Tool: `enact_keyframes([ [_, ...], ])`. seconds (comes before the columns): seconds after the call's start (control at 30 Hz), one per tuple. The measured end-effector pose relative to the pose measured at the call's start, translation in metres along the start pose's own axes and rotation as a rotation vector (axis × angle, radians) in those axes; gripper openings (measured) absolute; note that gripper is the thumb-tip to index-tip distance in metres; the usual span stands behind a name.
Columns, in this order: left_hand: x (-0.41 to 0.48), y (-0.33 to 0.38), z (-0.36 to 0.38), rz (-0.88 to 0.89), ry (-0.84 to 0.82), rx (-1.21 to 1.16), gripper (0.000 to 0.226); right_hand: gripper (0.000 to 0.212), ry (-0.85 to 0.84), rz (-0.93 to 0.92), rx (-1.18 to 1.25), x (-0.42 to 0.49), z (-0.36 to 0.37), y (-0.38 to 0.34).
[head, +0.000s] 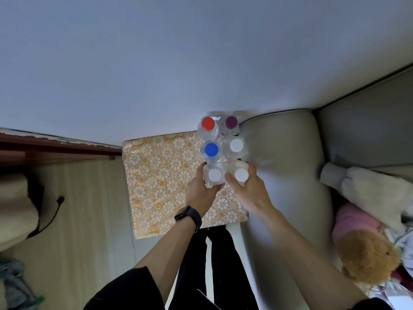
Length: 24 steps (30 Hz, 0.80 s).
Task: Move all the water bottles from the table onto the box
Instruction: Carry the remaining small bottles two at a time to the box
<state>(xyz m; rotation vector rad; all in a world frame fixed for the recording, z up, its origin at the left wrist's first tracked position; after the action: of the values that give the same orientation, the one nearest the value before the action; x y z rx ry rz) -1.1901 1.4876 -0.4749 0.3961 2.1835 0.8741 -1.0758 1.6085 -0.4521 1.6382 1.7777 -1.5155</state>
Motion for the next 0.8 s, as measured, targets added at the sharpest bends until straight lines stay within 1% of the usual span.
enact_keyframes([
  [0.17, 0.001, 0.003, 0.002, 0.030, -0.020, 0.076, 0.078, 0.060, -0.010, -0.006, 0.003, -0.002, -0.002, 0.000],
  [0.27, 0.001, 0.002, 0.004, 0.014, -0.015, 0.067, 0.076, 0.056, -0.017, -0.006, 0.020, -0.002, -0.003, -0.002],
  [0.37, 0.002, 0.001, 0.003, 0.039, -0.030, 0.081, 0.078, 0.057, -0.020, -0.021, 0.004, -0.002, -0.004, -0.004],
  [0.47, 0.000, 0.000, 0.003, -0.003, -0.029, 0.051, 0.081, 0.057, -0.008, -0.024, -0.007, -0.002, -0.007, -0.003],
  [0.53, 0.001, 0.002, 0.004, -0.029, -0.053, 0.022, 0.082, 0.052, -0.007, -0.014, 0.021, -0.001, -0.008, -0.001],
  [0.63, 0.006, 0.003, 0.005, -0.028, -0.105, 0.031, 0.078, 0.047, -0.016, -0.025, 0.037, -0.001, -0.008, -0.002],
  [0.8, 0.010, 0.006, 0.000, 0.022, -0.142, 0.058, 0.071, 0.052, -0.038, -0.049, 0.107, 0.001, -0.009, 0.000],
])
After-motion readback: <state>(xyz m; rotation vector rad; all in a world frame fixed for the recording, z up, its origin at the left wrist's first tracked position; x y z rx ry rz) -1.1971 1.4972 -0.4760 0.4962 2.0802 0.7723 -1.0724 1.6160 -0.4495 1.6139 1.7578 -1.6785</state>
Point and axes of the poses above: each hand's wrist, its own x-axis towards the middle knuckle, its own z-axis out of the palm, y = z × x, the point moved 5 cm from there along x, towards the middle knuckle, and after that the axes turned 8 degrees about z, right-handed, at the moved point
